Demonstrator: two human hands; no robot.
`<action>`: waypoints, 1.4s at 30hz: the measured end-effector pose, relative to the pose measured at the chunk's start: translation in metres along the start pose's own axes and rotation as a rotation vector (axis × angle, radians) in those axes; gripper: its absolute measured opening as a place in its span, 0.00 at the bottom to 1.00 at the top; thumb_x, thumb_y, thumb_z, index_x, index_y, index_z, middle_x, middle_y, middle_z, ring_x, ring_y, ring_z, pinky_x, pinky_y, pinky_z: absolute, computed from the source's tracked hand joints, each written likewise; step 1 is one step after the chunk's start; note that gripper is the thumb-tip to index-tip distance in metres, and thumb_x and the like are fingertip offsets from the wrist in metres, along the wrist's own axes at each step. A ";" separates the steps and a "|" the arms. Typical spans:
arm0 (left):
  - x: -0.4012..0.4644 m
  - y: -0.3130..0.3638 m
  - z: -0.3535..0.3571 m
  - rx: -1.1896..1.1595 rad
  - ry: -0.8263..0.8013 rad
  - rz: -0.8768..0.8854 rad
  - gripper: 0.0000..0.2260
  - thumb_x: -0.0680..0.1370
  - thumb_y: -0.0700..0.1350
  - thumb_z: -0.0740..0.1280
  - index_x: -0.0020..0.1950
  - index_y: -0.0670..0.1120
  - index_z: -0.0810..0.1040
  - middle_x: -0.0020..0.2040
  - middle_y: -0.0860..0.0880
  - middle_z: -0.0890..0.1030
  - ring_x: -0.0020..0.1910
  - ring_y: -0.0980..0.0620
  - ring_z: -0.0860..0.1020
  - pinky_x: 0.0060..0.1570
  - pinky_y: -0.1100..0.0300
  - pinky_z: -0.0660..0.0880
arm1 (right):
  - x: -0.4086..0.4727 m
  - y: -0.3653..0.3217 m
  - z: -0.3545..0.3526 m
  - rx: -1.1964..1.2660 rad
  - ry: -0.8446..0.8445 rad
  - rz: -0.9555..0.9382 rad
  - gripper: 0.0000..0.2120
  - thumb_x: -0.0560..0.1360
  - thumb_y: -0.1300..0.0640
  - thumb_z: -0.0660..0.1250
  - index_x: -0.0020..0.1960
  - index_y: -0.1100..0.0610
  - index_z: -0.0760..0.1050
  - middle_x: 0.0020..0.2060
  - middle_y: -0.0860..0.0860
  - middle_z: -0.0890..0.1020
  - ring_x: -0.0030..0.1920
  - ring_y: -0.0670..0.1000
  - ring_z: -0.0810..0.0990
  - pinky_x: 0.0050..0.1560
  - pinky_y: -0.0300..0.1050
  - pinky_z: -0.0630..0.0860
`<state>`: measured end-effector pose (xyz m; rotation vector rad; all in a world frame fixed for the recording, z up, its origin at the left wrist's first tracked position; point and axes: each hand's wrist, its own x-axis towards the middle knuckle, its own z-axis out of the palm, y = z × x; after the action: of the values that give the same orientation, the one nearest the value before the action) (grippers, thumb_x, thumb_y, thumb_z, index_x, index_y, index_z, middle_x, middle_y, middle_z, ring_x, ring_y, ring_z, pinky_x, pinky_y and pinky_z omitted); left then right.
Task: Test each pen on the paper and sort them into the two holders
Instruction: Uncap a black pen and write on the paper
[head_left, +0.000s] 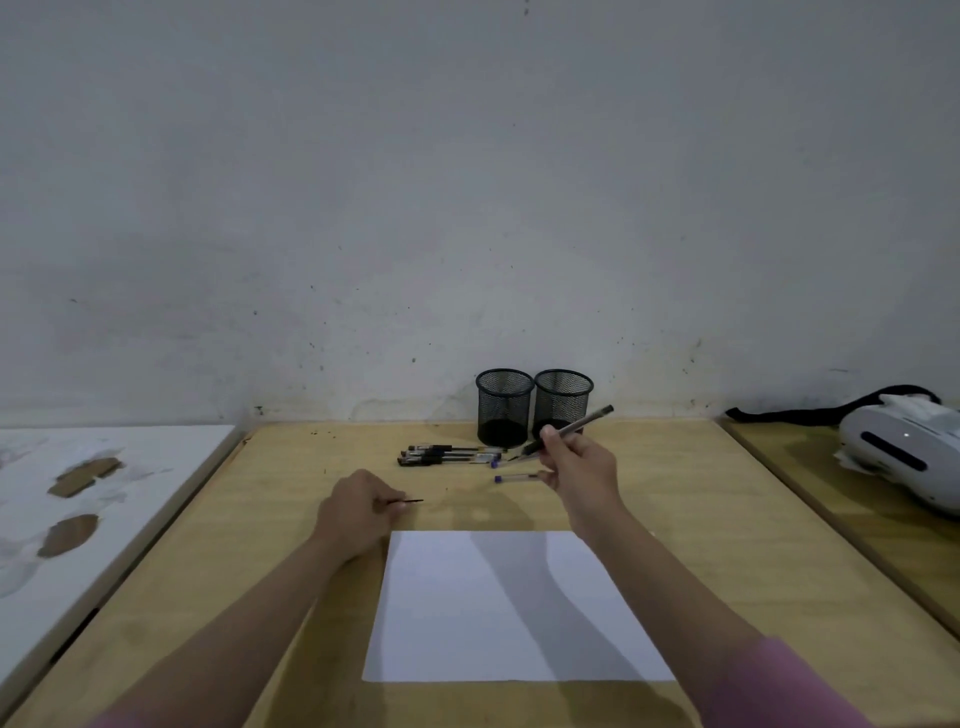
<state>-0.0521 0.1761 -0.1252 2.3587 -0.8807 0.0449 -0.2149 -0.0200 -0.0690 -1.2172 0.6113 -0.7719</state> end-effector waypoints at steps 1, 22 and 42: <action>-0.001 -0.001 0.002 0.014 0.008 -0.005 0.09 0.72 0.49 0.70 0.51 0.52 0.82 0.47 0.54 0.76 0.51 0.51 0.76 0.49 0.54 0.75 | -0.003 0.001 0.000 -0.013 -0.013 -0.011 0.07 0.76 0.57 0.67 0.39 0.57 0.79 0.31 0.50 0.77 0.34 0.46 0.75 0.39 0.43 0.76; -0.070 -0.010 -0.012 0.050 -0.153 0.267 0.29 0.71 0.63 0.51 0.68 0.52 0.69 0.68 0.56 0.70 0.66 0.56 0.67 0.67 0.53 0.64 | -0.026 0.063 0.018 -0.204 -0.054 -0.083 0.10 0.75 0.56 0.68 0.38 0.61 0.75 0.29 0.53 0.76 0.28 0.48 0.74 0.34 0.44 0.75; -0.070 -0.010 -0.004 0.204 -0.191 0.042 0.33 0.66 0.71 0.52 0.69 0.63 0.62 0.76 0.55 0.54 0.76 0.49 0.49 0.70 0.37 0.40 | -0.035 0.070 0.080 -0.304 -0.164 -0.001 0.12 0.69 0.64 0.72 0.33 0.60 0.69 0.27 0.59 0.80 0.26 0.52 0.82 0.26 0.45 0.79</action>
<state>-0.0995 0.2248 -0.1440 2.5656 -1.0607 -0.0787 -0.1611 0.0657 -0.1165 -1.5431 0.6065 -0.5858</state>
